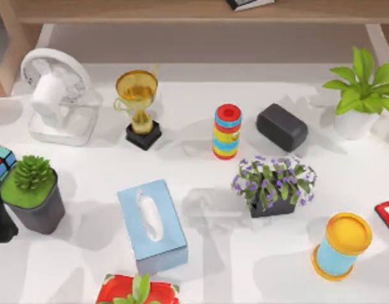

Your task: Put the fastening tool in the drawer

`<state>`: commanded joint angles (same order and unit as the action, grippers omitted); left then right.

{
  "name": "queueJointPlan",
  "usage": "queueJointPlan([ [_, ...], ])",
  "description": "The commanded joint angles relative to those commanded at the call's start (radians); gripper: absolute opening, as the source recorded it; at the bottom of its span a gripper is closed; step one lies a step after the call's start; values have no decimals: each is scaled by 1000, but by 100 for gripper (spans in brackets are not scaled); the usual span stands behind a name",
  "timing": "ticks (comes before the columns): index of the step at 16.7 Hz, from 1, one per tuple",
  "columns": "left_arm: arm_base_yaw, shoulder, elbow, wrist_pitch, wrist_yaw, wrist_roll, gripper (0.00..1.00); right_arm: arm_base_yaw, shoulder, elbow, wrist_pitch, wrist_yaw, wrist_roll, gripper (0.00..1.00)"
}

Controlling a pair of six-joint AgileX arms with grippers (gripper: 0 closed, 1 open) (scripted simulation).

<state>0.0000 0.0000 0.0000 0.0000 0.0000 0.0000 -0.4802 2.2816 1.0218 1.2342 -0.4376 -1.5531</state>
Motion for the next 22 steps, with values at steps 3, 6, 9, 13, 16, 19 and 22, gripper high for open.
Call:
queueJointPlan([
  [3, 0, 0, 0, 0, 0, 0, 100, -21, -43, -81, 56, -22, -1, 0],
  [6, 0, 0, 0, 0, 0, 0, 100, -25, -50, -86, 63, -28, -2, 0],
  [9, 0, 0, 0, 0, 0, 0, 100, -29, -53, -99, 72, -30, -1, 0],
  [13, 0, 0, 0, 0, 0, 0, 100, -72, -100, -223, 139, -73, 1, 0],
  [16, 0, 0, 0, 0, 0, 0, 100, -102, -139, -312, 195, -108, 0, 0],
  [19, 0, 0, 0, 0, 0, 0, 100, -108, -147, -327, 207, -115, 0, 0],
  [22, 0, 0, 0, 0, 0, 0, 100, -109, -145, -325, 208, -114, 0, 0],
])
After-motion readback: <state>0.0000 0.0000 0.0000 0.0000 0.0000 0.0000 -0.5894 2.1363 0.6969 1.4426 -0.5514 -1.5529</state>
